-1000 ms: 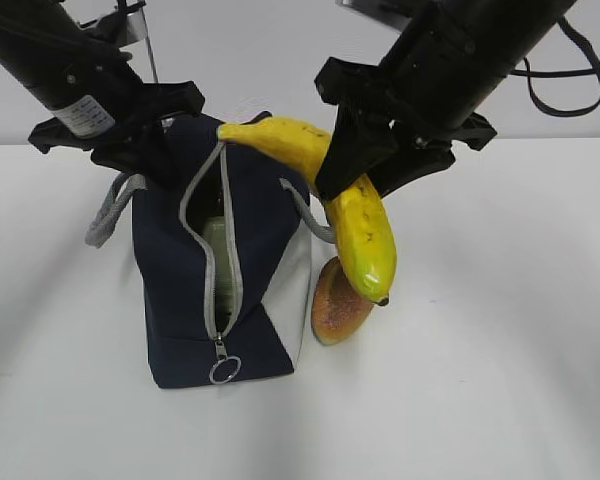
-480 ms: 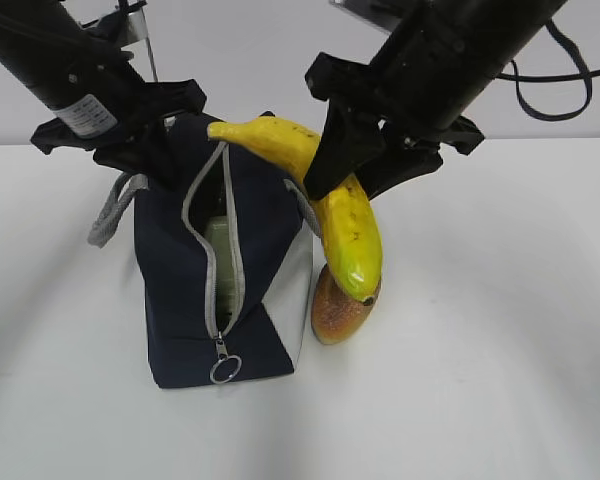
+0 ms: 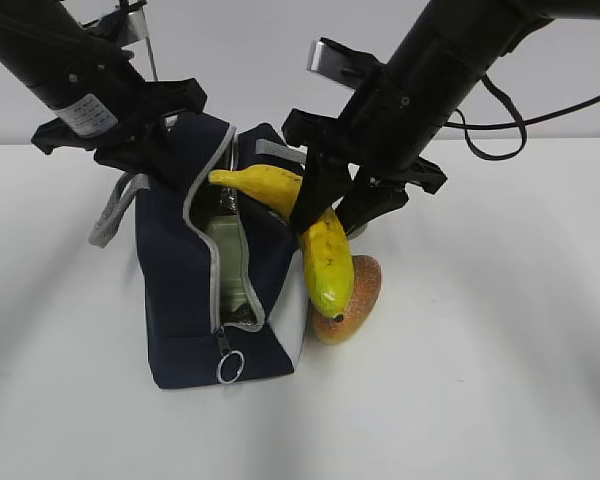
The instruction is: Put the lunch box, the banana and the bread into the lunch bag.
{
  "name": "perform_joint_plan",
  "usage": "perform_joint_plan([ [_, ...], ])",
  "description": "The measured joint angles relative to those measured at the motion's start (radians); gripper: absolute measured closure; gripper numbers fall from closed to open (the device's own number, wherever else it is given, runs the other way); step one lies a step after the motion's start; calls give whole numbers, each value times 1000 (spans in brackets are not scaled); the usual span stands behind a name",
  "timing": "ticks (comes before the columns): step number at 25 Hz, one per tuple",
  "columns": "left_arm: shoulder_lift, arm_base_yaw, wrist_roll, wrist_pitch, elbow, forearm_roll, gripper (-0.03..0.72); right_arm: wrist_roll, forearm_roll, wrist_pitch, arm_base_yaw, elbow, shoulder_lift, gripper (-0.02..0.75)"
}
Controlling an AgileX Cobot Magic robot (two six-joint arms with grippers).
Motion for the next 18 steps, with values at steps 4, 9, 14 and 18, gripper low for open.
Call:
perform_joint_plan([
  [4, 0, 0, 0, 0, 0, 0, 691, 57, -90, 0, 0, -65, 34, 437],
  [9, 0, 0, 0, 0, 0, -1, 691, 83, -140, 0, -2, -131, 36, 437],
  [14, 0, 0, 0, 0, 0, -1, 691, 145, -237, 2, -10, -203, 36, 437],
  [18, 0, 0, 0, 0, 0, -1, 691, 154, -218, 3, -12, -212, 15, 437],
])
